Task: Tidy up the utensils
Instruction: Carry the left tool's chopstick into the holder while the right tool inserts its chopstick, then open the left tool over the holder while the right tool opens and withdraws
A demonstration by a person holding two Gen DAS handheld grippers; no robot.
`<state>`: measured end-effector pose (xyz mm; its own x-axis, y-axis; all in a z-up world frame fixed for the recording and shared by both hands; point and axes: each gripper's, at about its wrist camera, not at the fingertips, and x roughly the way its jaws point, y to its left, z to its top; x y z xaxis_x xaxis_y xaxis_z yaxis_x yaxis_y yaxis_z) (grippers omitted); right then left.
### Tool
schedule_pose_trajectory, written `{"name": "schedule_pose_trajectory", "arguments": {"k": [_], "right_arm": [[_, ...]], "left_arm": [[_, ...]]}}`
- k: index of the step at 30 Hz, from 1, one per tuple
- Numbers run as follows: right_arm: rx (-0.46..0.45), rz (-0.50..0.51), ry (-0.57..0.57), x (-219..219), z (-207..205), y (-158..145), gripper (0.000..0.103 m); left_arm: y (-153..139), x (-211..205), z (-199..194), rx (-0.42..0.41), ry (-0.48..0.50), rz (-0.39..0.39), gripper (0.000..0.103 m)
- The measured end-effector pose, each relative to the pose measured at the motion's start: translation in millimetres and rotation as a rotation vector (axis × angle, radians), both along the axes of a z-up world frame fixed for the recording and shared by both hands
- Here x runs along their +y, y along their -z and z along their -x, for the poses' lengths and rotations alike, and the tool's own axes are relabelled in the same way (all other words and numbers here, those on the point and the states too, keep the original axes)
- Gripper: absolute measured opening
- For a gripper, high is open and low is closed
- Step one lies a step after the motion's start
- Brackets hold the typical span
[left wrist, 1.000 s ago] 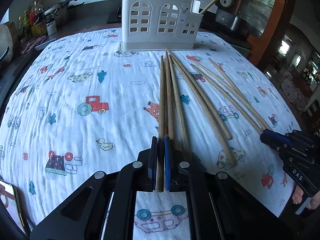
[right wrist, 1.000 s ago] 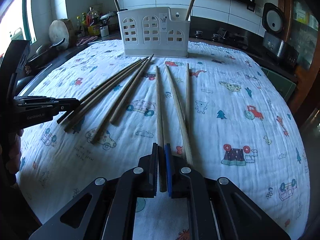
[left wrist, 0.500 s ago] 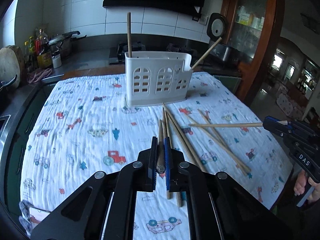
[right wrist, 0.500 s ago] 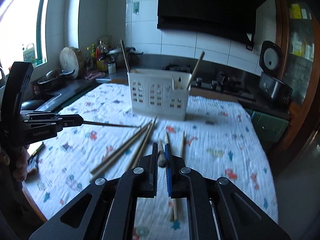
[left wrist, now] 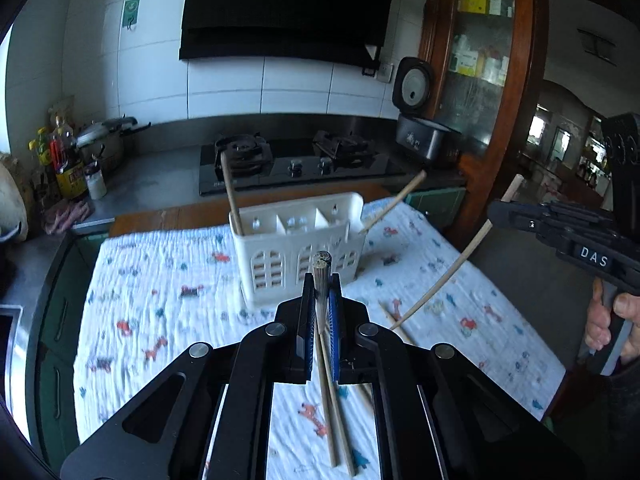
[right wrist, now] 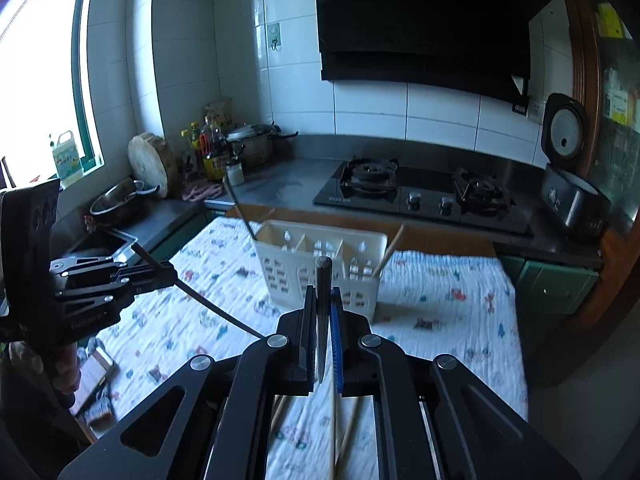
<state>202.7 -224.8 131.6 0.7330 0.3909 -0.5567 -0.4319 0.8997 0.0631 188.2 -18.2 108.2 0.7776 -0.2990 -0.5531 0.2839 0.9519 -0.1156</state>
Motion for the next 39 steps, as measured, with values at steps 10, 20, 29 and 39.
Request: {"name": "schedule_pose_trajectory", "arguments": {"k": [10, 20, 29, 39], "right_arm": [[-0.073, -0.046, 0.017, 3, -52, -73, 0.007], [-0.074, -0.032, 0.089, 18, -107, -67, 0.007], [-0.002, 0.006, 0.100, 22, -136, -17, 0.007], [0.061, 0.038, 0.104, 31, -149, 21, 0.009]], "left_arm": [[-77, -3, -35, -0.143, -0.045, -0.073, 0.005], [-59, 12, -99, -0.046, -0.090, -0.043, 0.005], [-20, 21, -122, 0.046, -0.103, -0.021, 0.005], [-2, 21, -126, 0.077, -0.099, -0.015, 0.006]]}}
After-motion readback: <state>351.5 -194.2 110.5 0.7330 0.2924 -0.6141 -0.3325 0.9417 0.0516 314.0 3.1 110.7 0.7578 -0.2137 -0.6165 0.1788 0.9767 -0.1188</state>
